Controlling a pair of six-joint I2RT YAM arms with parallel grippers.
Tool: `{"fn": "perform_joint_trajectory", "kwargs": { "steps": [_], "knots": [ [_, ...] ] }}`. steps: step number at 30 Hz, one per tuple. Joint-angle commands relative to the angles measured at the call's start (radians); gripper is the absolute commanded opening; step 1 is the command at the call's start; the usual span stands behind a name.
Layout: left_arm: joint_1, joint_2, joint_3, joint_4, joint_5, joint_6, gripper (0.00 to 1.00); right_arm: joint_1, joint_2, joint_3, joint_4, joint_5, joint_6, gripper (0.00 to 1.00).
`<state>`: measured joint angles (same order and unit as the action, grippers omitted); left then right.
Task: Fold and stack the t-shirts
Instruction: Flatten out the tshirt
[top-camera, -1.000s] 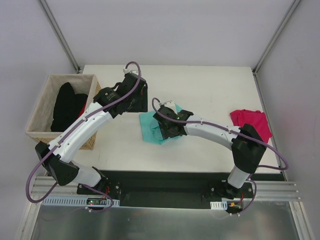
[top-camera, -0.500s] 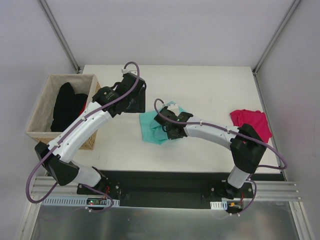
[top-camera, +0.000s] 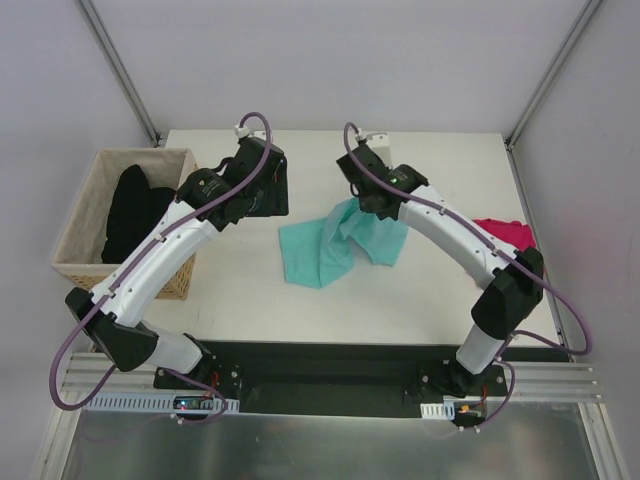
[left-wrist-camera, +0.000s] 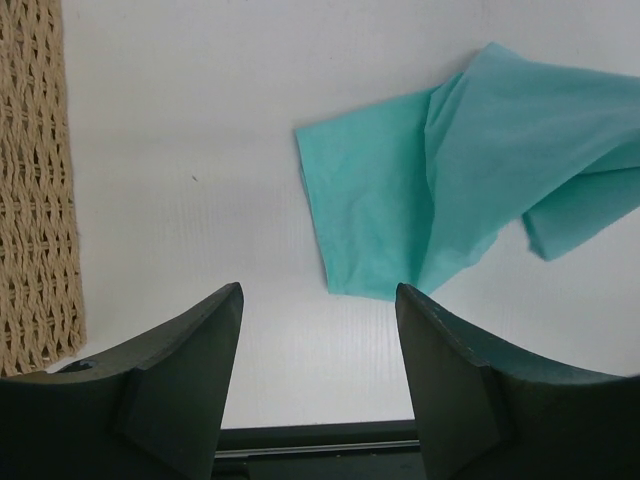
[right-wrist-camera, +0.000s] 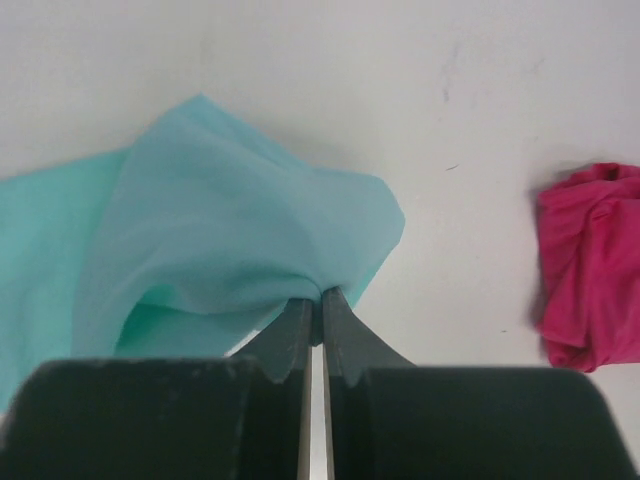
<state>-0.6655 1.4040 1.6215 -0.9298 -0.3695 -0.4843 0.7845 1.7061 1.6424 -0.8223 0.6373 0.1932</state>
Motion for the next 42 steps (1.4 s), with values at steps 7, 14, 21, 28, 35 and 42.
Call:
{"fn": "perform_joint_trajectory", "kwargs": {
  "steps": [7, 14, 21, 28, 35, 42],
  "knots": [
    [0.010, -0.102, -0.040, 0.014, -0.055, -0.057, 0.62, -0.171, -0.022, 0.002, 0.002, 0.024, -0.136, 0.01],
    [0.010, -0.103, -0.051, 0.020, -0.036, -0.059, 0.62, -0.215, -0.014, -0.062, 0.037, 0.004, -0.147, 0.01],
    [0.010, -0.100, -0.064, 0.023, -0.014, -0.062, 0.62, -0.235, 0.122, 0.045, -0.014, 0.033, -0.187, 0.05],
    [0.009, -0.119, -0.094, 0.026, -0.013, -0.065, 0.63, -0.246, 0.147, 0.140, -0.040, 0.149, -0.256, 0.44],
    [0.010, -0.088, -0.086, 0.036, 0.015, -0.048, 0.63, -0.238, 0.092, 0.142, -0.041, 0.177, -0.267, 0.46],
    [0.009, -0.056, -0.066, 0.048, 0.034, -0.014, 0.63, -0.142, 0.041, 0.059, -0.093, 0.150, -0.157, 0.46]
  ]
}}
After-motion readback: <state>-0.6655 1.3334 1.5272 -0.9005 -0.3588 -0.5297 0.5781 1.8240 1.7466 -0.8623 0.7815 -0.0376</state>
